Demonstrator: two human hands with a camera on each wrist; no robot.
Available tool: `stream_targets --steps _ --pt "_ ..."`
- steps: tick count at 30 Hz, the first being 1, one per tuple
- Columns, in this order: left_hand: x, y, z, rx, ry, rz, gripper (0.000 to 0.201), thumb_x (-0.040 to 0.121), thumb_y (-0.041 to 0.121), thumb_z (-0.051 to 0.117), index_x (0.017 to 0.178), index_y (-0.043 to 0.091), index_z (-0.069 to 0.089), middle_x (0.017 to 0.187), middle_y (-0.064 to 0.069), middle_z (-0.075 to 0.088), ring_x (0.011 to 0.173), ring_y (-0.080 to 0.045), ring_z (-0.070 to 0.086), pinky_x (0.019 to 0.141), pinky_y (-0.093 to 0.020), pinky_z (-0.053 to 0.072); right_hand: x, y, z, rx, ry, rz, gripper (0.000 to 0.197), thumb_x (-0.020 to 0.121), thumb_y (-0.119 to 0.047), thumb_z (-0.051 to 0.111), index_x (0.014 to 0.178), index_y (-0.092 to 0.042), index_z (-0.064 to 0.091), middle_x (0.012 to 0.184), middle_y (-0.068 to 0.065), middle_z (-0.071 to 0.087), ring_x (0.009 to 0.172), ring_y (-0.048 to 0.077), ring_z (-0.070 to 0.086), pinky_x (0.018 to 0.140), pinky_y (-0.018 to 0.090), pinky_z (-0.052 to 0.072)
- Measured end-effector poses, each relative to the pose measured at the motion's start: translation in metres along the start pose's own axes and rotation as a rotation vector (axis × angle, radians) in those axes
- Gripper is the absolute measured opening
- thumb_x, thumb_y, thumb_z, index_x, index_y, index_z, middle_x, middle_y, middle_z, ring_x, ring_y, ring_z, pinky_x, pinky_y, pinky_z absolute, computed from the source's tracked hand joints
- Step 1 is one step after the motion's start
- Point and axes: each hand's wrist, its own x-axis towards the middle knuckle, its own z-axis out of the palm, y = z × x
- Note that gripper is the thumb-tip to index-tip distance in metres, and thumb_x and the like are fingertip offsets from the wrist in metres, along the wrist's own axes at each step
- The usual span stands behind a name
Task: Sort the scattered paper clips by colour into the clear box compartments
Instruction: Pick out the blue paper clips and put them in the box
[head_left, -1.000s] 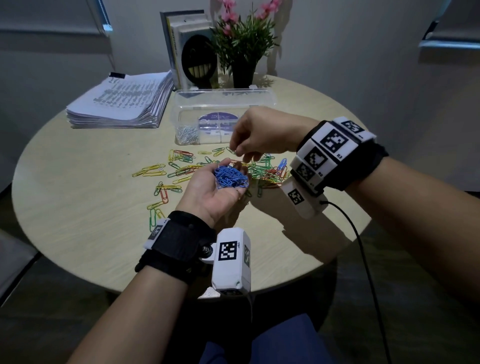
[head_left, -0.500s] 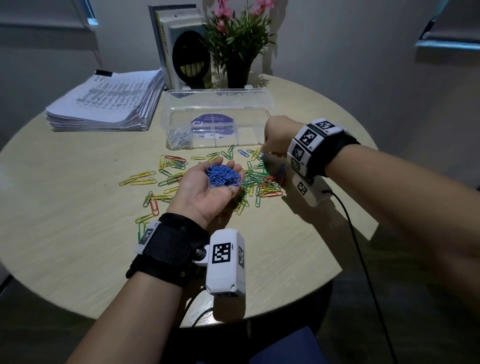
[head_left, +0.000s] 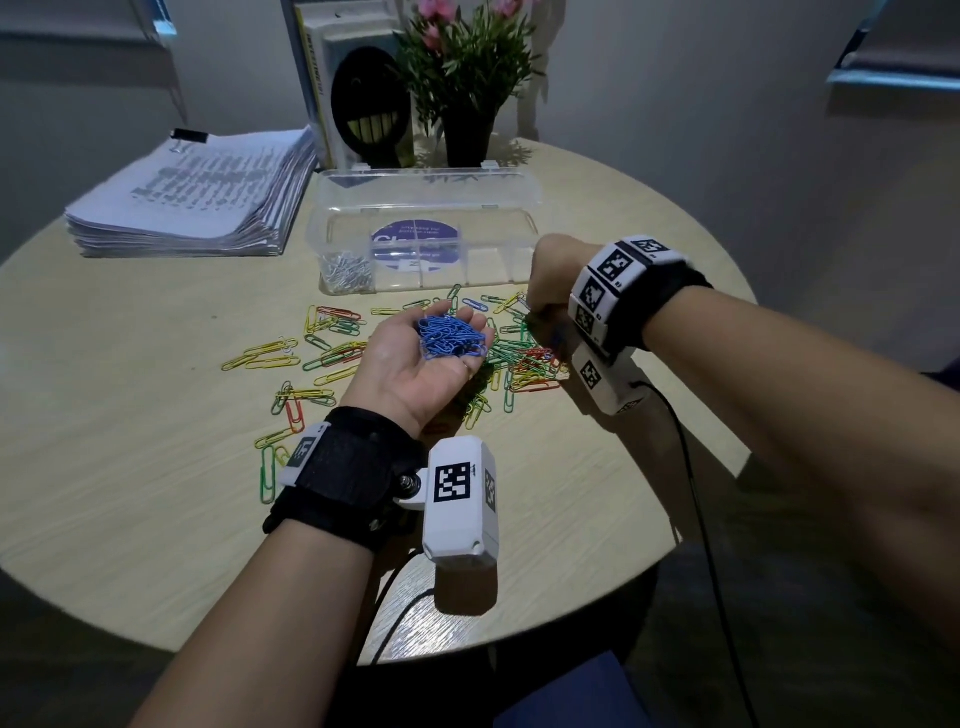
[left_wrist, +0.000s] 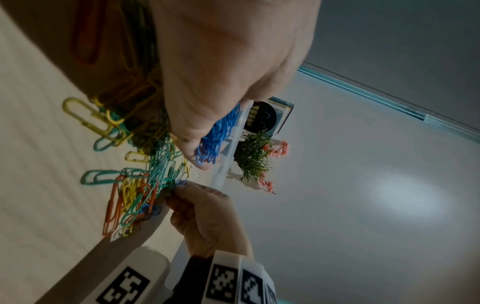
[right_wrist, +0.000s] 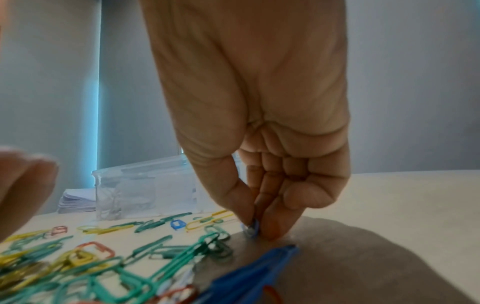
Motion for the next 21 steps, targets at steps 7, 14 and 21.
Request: stream_targets --steps 7,14,21 --pt "0.007 0.0 -0.003 -0.018 -0.025 0.011 0.029 0.102 0.018 0.03 0.093 0.004 0.054 0.096 -0.019 0.056 0.09 -0.028 0.055 0.089 -0.042 0.042 -0.014 0.028 -0.014 0.115 -0.065 -0.108 0.006 0.08 -0.007 0.062 0.082 -0.006 0.068 0.075 0.008 0.067 0.068 0.018 0.063 0.061 0.028 0.053" --pt "0.009 -0.003 -0.005 -0.011 -0.027 0.015 0.032 0.102 0.02 0.03 0.093 0.002 0.055 0.096 -0.02 0.056 0.088 -0.029 0.055 0.087 -0.043 0.042 -0.025 0.036 -0.002 -0.01 -0.123 -0.258 0.02 0.078 -0.003 0.071 0.093 -0.017 0.072 0.083 -0.006 0.067 0.055 -0.001 0.05 0.045 0.011 0.042" --pt "0.012 -0.002 -0.006 0.008 -0.026 0.013 0.033 0.102 0.021 0.03 0.091 0.002 0.055 0.096 -0.02 0.056 0.088 -0.03 0.054 0.088 -0.043 0.042 -0.025 0.039 -0.002 -0.143 -0.133 -0.283 0.016 0.084 -0.011 0.069 0.1 -0.014 0.067 0.073 -0.011 0.055 0.058 -0.001 0.044 0.045 0.013 0.035"
